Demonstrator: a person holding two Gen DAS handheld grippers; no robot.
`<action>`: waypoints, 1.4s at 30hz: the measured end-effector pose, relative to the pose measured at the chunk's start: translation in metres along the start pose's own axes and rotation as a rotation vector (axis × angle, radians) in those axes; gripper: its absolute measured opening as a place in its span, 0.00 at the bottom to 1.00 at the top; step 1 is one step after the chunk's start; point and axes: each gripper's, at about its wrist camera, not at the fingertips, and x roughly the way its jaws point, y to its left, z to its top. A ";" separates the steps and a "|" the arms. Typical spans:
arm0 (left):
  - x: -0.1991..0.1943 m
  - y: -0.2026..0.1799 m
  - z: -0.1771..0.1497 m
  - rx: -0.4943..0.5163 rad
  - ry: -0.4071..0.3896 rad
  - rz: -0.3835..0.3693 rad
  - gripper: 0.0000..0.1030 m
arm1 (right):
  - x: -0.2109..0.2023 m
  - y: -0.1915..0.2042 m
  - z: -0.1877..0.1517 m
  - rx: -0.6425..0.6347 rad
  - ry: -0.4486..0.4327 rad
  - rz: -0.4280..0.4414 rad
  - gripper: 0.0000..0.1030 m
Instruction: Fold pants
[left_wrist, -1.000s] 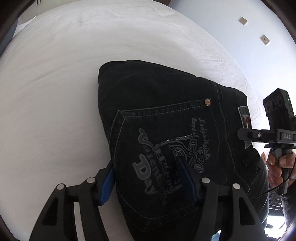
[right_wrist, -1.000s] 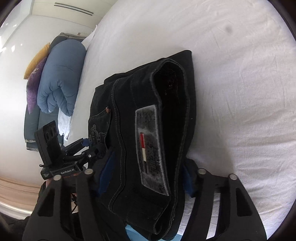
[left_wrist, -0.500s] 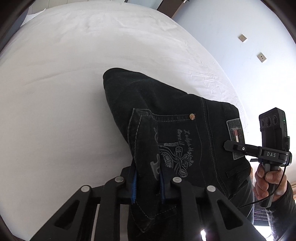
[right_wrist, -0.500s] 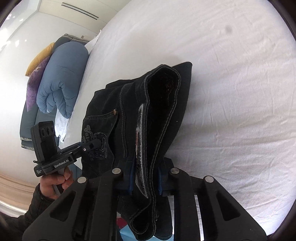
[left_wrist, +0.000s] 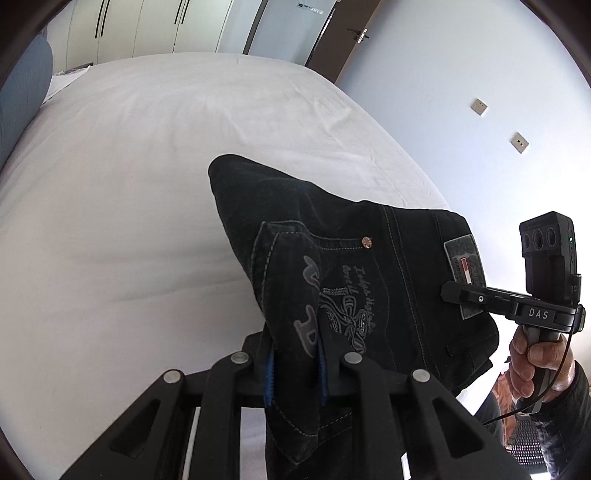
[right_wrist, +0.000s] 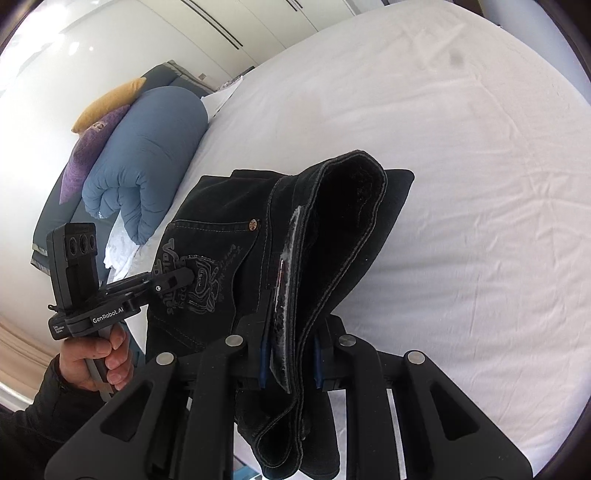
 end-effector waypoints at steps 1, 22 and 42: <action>0.009 0.006 0.009 0.000 0.004 0.007 0.18 | 0.003 -0.005 0.009 0.008 0.003 0.000 0.16; -0.003 0.027 -0.031 -0.001 -0.156 0.212 1.00 | -0.025 -0.122 -0.028 0.251 -0.114 0.029 0.75; -0.244 -0.134 -0.068 0.116 -0.708 0.522 1.00 | -0.310 0.127 -0.125 -0.267 -1.039 -0.461 0.99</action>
